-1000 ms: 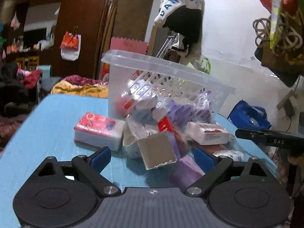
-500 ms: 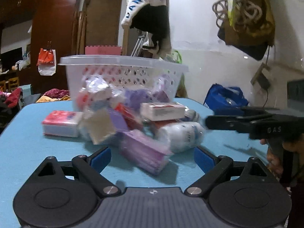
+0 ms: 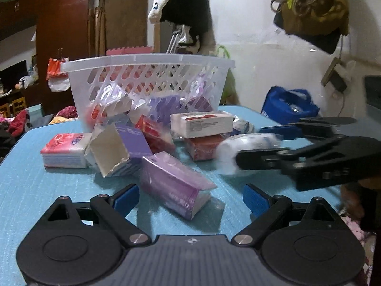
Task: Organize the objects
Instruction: 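Grasp a purple tissue box with the left tool while the right tool grasps the white bottle, then drop the purple box and white bottle into the white basket, then grasp the blue-white carton with the left tool while the right tool grasps a clear bag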
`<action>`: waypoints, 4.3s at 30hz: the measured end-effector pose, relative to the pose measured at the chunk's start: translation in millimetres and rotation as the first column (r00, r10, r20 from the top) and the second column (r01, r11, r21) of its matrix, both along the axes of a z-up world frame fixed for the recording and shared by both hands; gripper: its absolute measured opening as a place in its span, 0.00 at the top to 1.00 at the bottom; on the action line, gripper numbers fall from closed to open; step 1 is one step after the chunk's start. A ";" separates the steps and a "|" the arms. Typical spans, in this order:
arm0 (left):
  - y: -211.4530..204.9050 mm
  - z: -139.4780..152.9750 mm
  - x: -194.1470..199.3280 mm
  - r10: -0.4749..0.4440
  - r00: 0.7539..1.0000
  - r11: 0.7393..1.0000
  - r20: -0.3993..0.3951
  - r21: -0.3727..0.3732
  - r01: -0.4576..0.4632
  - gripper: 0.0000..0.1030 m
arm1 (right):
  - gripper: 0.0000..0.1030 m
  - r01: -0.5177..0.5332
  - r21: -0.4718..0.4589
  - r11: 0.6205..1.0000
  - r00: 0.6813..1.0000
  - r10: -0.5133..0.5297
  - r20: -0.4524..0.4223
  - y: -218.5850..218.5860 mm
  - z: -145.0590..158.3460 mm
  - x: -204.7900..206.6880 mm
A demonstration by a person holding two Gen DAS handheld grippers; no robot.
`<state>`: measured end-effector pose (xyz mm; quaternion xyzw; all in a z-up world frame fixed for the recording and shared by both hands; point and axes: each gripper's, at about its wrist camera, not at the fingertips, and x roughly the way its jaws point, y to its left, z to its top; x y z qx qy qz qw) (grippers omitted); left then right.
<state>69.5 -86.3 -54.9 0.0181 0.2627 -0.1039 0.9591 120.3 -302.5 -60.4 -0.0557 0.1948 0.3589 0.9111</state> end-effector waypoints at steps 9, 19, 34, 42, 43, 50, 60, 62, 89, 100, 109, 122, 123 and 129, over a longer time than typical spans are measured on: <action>-16.7 -4.0 0.2 0.109 0.994 0.988 0.030 0.108 -0.112 0.41 | 0.24 0.020 0.085 0.996 1.000 -0.020 -0.001 -20.8 0.4 0.9; 5.3 6.4 -44.0 0.062 0.983 0.998 0.175 0.018 -0.066 0.42 | 0.32 0.011 0.094 0.996 1.000 -0.014 0.028 -20.8 -0.3 -8.1; 20.4 7.2 -42.1 0.055 0.978 0.998 0.200 -0.003 -0.055 0.42 | 0.37 0.019 0.018 1.000 0.999 -0.019 0.035 -14.8 -7.2 -8.0; 28.1 13.7 -48.2 0.052 0.974 0.998 0.221 -0.038 -0.044 0.42 | 0.38 0.019 0.075 0.997 0.997 -0.025 0.075 -27.4 8.3 -18.6; 29.4 15.0 -48.4 0.052 0.974 0.998 0.222 -0.046 -0.043 0.42 | 0.38 0.015 0.079 0.997 0.997 -0.021 0.078 -27.6 11.1 -18.6; 45.1 59.5 -33.3 0.054 0.960 0.996 0.273 -0.081 -0.033 0.42 | 0.38 0.015 0.129 0.992 0.990 -0.032 0.136 -20.8 57.3 -0.1; 73.6 133.0 109.3 0.123 0.977 0.986 0.174 -0.129 -0.101 0.42 | 0.38 0.053 0.109 0.993 0.989 -0.067 0.130 52.1 130.7 100.2; 79.9 127.7 129.8 0.128 0.981 0.983 0.146 -0.152 -0.106 0.37 | 0.36 0.058 0.084 0.995 0.992 -0.067 0.105 59.8 123.2 116.0; 83.4 20.4 26.9 0.099 0.995 0.994 0.014 -0.041 -0.098 0.08 | 0.41 0.123 -0.106 0.987 0.981 -0.137 -0.135 -15.8 -0.8 111.0; 58.7 13.7 33.9 0.098 0.995 0.994 -0.025 0.058 -0.096 0.12 | 0.67 0.136 -0.170 0.976 0.983 -0.154 -0.098 -5.2 0.2 105.8; 61.3 15.8 13.3 0.119 0.989 0.991 0.083 0.045 -0.123 0.38 | 0.67 0.168 -0.019 0.986 0.986 -0.168 -0.006 -24.5 11.8 89.6; 68.2 19.4 6.6 0.110 0.984 0.994 0.142 -0.010 -0.110 0.38 | 0.67 0.162 0.047 0.986 0.985 -0.165 0.045 -27.0 19.0 81.1; 68.5 19.4 7.0 0.109 0.984 0.994 0.141 -0.013 -0.109 0.38 | 0.67 0.164 0.046 0.985 0.985 -0.166 0.046 -26.3 19.5 81.1; 70.4 19.8 4.8 0.110 0.982 0.994 0.156 -0.018 -0.108 0.38 | 0.67 0.173 0.068 0.983 0.983 -0.177 0.051 -30.5 19.4 78.3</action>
